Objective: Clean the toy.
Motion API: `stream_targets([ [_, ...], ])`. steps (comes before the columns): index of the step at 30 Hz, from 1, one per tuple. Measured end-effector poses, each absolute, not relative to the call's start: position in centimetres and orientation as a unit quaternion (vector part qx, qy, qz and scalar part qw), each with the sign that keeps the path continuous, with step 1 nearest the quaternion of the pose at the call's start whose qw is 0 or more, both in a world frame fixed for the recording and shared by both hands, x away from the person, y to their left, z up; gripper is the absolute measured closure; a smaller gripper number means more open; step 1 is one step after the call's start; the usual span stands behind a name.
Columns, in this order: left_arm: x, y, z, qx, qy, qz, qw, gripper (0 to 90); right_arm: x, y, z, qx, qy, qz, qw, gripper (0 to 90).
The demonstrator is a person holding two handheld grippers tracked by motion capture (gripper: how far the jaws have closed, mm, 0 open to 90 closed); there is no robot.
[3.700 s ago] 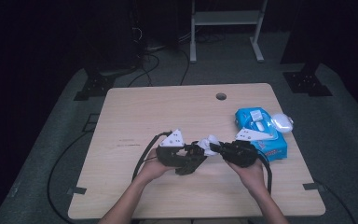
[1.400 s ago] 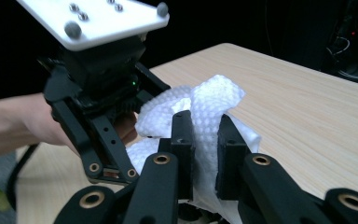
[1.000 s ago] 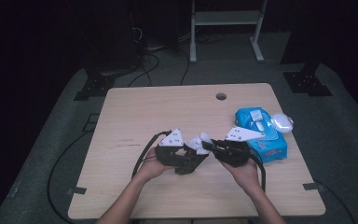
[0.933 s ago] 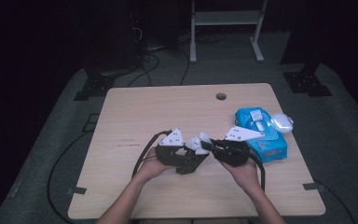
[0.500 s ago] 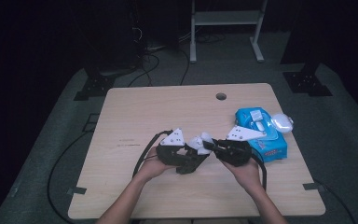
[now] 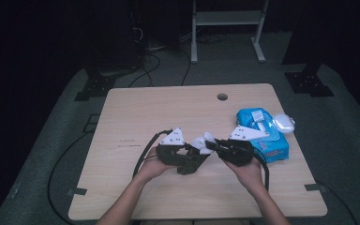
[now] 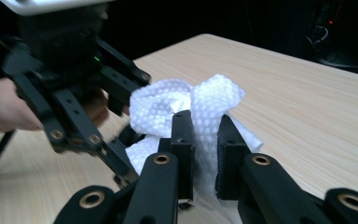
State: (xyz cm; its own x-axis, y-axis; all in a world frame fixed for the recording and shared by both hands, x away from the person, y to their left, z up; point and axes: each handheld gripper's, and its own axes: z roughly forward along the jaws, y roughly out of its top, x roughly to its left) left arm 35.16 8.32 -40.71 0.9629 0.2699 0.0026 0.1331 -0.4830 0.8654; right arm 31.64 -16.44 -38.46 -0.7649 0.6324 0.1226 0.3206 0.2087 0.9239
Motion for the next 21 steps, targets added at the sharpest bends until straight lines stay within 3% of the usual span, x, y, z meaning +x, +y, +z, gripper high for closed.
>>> stream_targets([
  [21, 35.25, 7.56, -40.82, 0.863, 0.112, 0.067, 0.488, 58.3, 31.4, -16.24, -38.28, 0.306, 0.764, 0.549, 0.144, 80.2],
])
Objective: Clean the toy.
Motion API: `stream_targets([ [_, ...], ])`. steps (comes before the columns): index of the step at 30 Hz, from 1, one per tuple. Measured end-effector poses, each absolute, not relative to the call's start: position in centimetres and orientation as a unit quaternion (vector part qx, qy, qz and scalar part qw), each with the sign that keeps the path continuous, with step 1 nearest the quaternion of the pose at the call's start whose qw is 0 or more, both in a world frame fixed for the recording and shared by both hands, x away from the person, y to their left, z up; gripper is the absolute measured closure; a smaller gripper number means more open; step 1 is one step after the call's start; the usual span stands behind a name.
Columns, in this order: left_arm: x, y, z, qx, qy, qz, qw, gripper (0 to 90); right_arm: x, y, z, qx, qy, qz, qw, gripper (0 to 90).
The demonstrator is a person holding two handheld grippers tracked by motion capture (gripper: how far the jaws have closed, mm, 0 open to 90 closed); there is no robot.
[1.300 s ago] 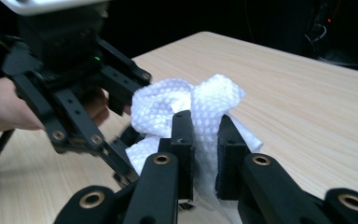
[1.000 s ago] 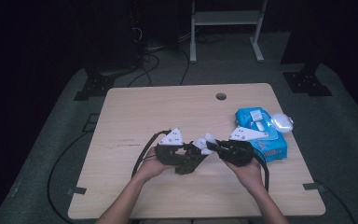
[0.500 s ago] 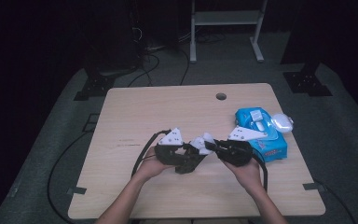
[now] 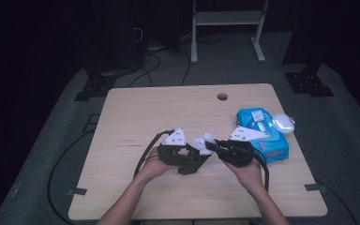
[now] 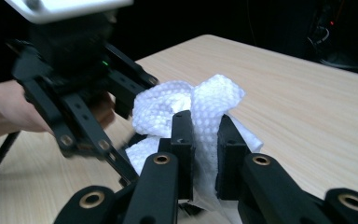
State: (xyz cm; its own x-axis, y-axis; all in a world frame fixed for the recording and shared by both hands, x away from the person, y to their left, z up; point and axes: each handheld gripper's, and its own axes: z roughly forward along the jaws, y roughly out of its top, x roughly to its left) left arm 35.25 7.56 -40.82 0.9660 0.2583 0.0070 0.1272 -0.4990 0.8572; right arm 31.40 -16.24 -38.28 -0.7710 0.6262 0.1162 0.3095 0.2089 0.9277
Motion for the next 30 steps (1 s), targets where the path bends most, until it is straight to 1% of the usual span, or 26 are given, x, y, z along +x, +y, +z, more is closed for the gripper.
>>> stream_targets([
  [3, 35.3, 7.6, -40.8, 0.864, 0.112, 0.065, 0.487, 58.3, 31.3, -15.9, -38.0, 0.3, 0.769, 0.545, 0.146, 80.2],
  [10, 35.4, 7.8, -40.9, 0.864, 0.113, 0.064, 0.486, 58.3, 31.7, -17.2, -39.4, 0.325, 0.764, 0.539, 0.139, 80.2],
  [15, 35.5, 7.1, -40.7, 0.868, 0.111, 0.065, 0.479, 58.3, 31.5, -16.7, -38.6, 0.315, 0.763, 0.548, 0.139, 80.2],
  [17, 35.6, 6.8, -40.7, 0.871, 0.109, 0.065, 0.474, 58.3, 31.5, -16.7, -38.4, 0.309, 0.765, 0.545, 0.145, 80.1],
  [23, 35.8, 6.4, -40.9, 0.876, 0.107, 0.058, 0.467, 58.2, 31.5, -17.8, -39.2, 0.329, 0.764, 0.537, 0.14, 80.1],
  [30, 35.8, 6.0, -40.8, 0.88, 0.105, 0.058, 0.46, 58.2, 31.4, -17.6, -38.9, 0.321, 0.765, 0.539, 0.144, 80.1],
])
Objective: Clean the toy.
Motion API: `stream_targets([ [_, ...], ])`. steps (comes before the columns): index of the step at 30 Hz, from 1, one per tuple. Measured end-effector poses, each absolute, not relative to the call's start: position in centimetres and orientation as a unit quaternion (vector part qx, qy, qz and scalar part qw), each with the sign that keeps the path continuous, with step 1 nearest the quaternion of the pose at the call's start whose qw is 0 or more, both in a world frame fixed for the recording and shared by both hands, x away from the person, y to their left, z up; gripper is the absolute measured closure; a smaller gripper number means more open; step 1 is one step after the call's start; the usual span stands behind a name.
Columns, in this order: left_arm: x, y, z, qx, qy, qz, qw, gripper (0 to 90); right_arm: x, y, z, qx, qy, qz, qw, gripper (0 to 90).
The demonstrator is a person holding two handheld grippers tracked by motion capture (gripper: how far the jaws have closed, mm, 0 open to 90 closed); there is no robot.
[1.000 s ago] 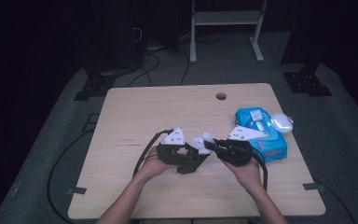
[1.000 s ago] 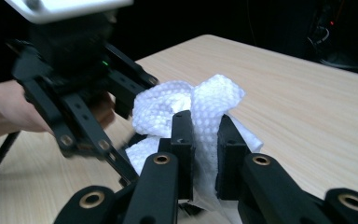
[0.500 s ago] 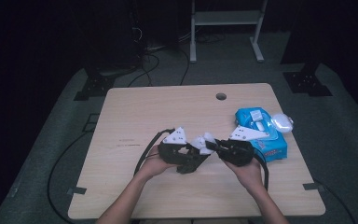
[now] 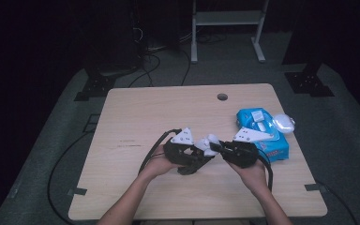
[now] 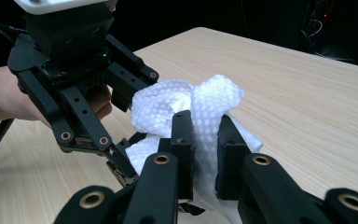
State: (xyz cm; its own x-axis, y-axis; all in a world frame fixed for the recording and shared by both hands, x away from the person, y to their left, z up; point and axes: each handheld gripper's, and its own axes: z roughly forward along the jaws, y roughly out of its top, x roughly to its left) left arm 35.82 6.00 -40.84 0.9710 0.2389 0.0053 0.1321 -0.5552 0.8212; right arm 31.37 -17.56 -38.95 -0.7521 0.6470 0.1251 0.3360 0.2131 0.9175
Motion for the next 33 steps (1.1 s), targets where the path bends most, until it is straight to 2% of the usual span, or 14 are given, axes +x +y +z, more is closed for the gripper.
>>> stream_targets([
  [8, 35.7, 5.3, -40.9, 0.885, 0.099, 0.059, 0.451, 58.2, 30.9, -17.2, -38.2, 0.311, 0.762, 0.55, 0.142, 80.2],
  [12, 35.6, 4.9, -41.1, 0.9, 0.085, 0.067, 0.422, 58.1, 30.8, -16.3, -38.1, 0.301, 0.773, 0.54, 0.141, 80.2],
  [18, 35.8, 4.6, -42.3, 0.922, 0.086, 0.058, 0.372, 58.1, 31.3, -16.1, -40.3, 0.317, 0.787, 0.513, 0.13, 80.2],
  [27, 36.3, 4.4, -43.4, 0.939, 0.097, 0.037, 0.328, 57.9, 32.0, -16.1, -42.7, 0.34, 0.789, 0.502, 0.098, 80.2],
  [33, 36.3, 4.4, -43.4, 0.939, 0.099, 0.033, 0.328, 57.4, 32.0, -16.3, -43.4, 0.347, 0.786, 0.505, 0.087, 80.2],
])
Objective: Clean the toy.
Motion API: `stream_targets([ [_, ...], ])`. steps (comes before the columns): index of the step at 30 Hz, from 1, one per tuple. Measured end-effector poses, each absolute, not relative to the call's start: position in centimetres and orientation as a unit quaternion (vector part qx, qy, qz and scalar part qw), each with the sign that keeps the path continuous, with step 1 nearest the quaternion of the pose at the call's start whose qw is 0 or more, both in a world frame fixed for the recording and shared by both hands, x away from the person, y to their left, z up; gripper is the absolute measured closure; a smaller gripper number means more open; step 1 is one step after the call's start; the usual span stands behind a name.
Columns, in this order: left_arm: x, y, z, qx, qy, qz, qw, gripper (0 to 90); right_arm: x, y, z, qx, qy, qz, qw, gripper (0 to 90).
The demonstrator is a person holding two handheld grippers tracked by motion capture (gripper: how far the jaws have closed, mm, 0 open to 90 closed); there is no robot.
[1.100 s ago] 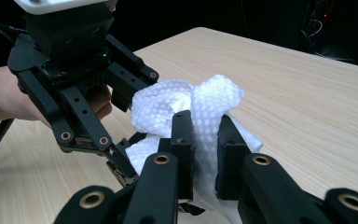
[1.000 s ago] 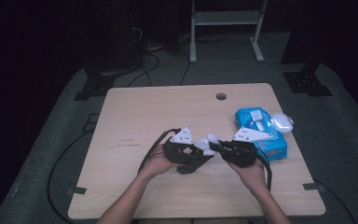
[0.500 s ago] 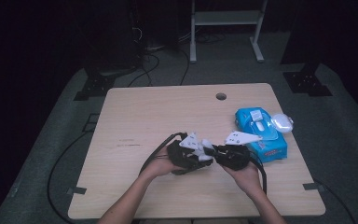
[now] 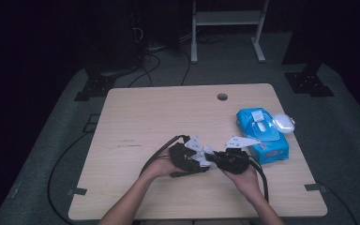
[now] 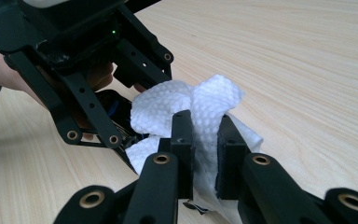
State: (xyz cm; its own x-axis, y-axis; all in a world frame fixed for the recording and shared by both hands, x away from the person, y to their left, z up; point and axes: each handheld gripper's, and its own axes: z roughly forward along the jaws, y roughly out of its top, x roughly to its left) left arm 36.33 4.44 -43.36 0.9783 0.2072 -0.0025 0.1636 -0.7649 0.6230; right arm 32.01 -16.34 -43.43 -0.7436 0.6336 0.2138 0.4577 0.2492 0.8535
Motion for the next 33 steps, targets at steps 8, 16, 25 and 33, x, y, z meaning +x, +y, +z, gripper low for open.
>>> stream_targets([
  [8, 36.2, 6.5, -42.6, 0.927, 0.117, 0.018, 0.355, 50.3, 31.9, -16.4, -43.6, 0.346, 0.786, 0.505, 0.083, 80.2],
  [16, 36.3, 9.5, -41.7, 0.906, 0.141, -0.003, 0.4, 48.0, 31.9, -16.4, -43.6, 0.344, 0.789, 0.502, 0.084, 80.2],
  [25, 36.8, 11.7, -42.2, 0.891, 0.171, -0.026, 0.419, 46.2, 31.8, -16.4, -43.7, 0.34, 0.791, 0.501, 0.088, 80.2],
  [33, 37.1, 12.0, -42.5, 0.883, 0.187, -0.037, 0.428, 44.0, 31.7, -16.4, -43.7, 0.336, 0.795, 0.497, 0.092, 80.2],
])
